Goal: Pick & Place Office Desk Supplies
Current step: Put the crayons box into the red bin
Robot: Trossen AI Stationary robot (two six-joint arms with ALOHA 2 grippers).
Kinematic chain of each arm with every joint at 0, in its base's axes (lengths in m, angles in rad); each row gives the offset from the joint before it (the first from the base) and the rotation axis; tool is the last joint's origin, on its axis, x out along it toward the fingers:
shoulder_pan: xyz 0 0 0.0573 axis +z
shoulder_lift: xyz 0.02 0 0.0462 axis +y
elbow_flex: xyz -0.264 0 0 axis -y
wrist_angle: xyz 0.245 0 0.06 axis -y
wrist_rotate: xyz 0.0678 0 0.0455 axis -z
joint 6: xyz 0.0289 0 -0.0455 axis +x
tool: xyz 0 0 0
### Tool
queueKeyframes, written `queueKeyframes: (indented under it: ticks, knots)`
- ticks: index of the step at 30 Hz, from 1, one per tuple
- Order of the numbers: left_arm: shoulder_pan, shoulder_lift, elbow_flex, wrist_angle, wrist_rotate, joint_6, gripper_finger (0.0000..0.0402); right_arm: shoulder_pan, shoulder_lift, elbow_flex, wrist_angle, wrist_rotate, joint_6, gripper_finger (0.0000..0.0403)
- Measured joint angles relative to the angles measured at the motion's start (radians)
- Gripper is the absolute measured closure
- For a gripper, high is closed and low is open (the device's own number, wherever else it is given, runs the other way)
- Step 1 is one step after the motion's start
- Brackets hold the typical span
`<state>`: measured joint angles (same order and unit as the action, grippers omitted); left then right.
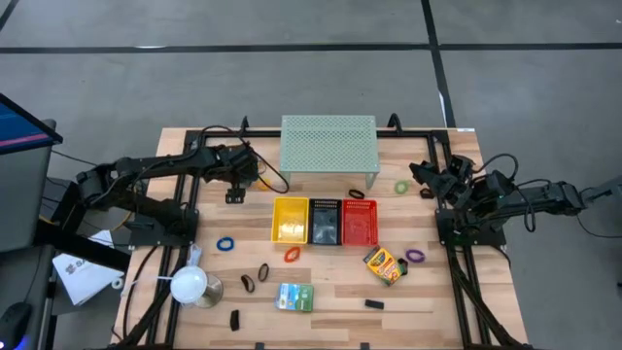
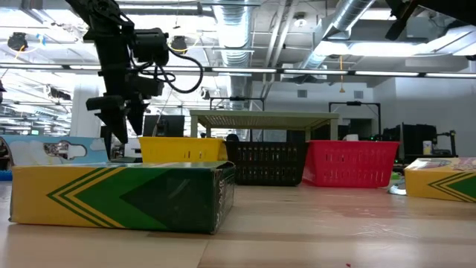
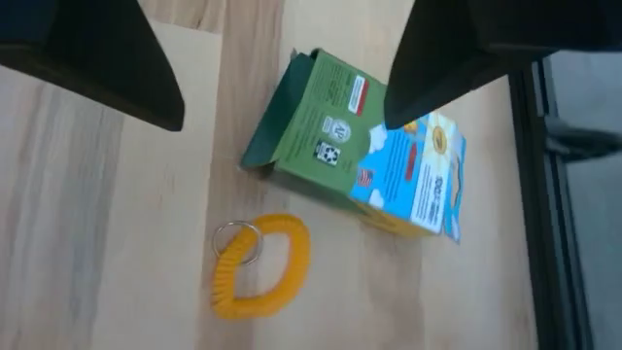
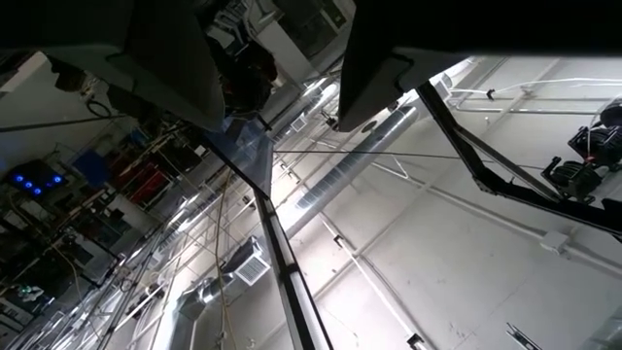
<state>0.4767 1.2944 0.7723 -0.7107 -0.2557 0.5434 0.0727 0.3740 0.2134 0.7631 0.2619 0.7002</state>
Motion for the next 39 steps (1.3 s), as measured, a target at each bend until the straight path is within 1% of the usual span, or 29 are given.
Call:
queueKeyframes:
  ticks: [5,9,13,19,23,25,30,36,39]
  knots:
    - [0.000,0.000,-0.004,-0.006,0.018,0.055,0.0041,0.000,0.000,0.000,0.000,-0.008,0.000,0.0202]
    - [0.000,0.000,-0.041,-0.002,0.044,0.064,0.0055,0.000,0.000,0.000,0.000,-0.023,0.000,0.0202]
    - [0.001,0.001,-0.082,0.062,-0.003,0.082,0.0065,0.000,0.000,0.000,0.000,-0.026,-0.001,0.0202]
    - [0.000,0.001,-0.123,0.170,-0.007,0.088,0.0065,-0.001,0.000,0.000,-0.001,-0.026,-0.001,0.0202]
    - [0.000,0.001,-0.171,0.194,-0.009,0.088,0.0068,-0.001,0.000,0.000,-0.001,-0.026,-0.001,0.0202]
    - [0.000,0.001,-0.184,0.213,-0.027,0.088,0.0070,-0.001,0.000,0.000,-0.001,-0.026,0.000,0.0202]
    - [0.002,0.004,-0.202,0.269,-0.035,0.113,0.0078,-0.001,0.000,0.000,-0.001,-0.018,0.004,0.0202]
    - [0.002,0.043,-0.213,0.297,-0.036,0.113,0.0093,-0.001,0.000,0.000,-0.001,-0.003,0.007,0.0202]
    - [0.002,0.061,-0.213,0.321,-0.058,0.111,0.0105,-0.001,0.000,0.000,-0.001,-0.002,0.008,0.0202]
